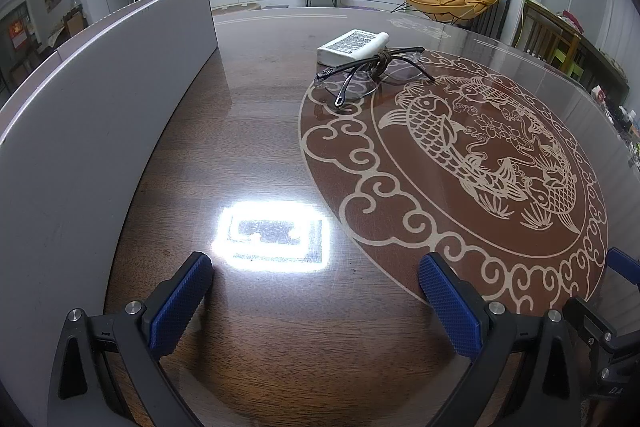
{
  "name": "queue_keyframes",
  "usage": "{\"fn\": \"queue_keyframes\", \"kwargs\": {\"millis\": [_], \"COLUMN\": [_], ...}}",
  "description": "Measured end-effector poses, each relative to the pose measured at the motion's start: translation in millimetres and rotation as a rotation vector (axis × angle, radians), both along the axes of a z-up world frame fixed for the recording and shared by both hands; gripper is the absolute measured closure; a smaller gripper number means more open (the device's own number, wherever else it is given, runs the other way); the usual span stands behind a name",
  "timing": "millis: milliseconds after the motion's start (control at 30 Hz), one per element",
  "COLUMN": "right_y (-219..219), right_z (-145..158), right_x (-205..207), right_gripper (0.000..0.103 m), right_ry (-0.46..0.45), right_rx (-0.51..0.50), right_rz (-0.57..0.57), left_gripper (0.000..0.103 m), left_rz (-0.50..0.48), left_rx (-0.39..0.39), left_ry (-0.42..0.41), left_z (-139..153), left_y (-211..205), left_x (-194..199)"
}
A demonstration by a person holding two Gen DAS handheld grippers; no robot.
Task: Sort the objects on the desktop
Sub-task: 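Return both tools to the table near the glasses and white bottle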
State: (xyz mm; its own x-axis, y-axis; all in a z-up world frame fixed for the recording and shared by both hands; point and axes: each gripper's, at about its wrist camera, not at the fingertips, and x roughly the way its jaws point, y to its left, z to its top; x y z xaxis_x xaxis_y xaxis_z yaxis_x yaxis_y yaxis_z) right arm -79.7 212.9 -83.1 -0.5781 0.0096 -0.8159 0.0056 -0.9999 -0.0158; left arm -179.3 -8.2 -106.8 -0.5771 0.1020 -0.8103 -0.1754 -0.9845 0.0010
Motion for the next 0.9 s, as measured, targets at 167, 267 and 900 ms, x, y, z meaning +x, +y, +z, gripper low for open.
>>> {"fn": "queue_keyframes", "kwargs": {"millis": [167, 267, 900], "right_y": [0.0, 0.0, -66.9], "right_z": [-0.1, 0.6, 31.3], "right_x": [0.2, 1.2, -194.5], "right_gripper": [0.000, 0.000, 0.000], "right_ry": [0.000, 0.000, -0.086], "right_rx": [0.000, 0.000, -0.234], "right_rz": [0.000, 0.000, 0.118], "left_gripper": [0.000, 0.000, 0.000], "left_rz": [-0.085, -0.126, -0.149], "left_rx": [-0.001, -0.003, 0.001], "left_ry": [-0.007, -0.016, -0.001], "left_z": [-0.7, 1.7, 2.2], "left_y": [-4.6, -6.5, -9.0], "left_x": [3.3, 4.2, 13.3]}}
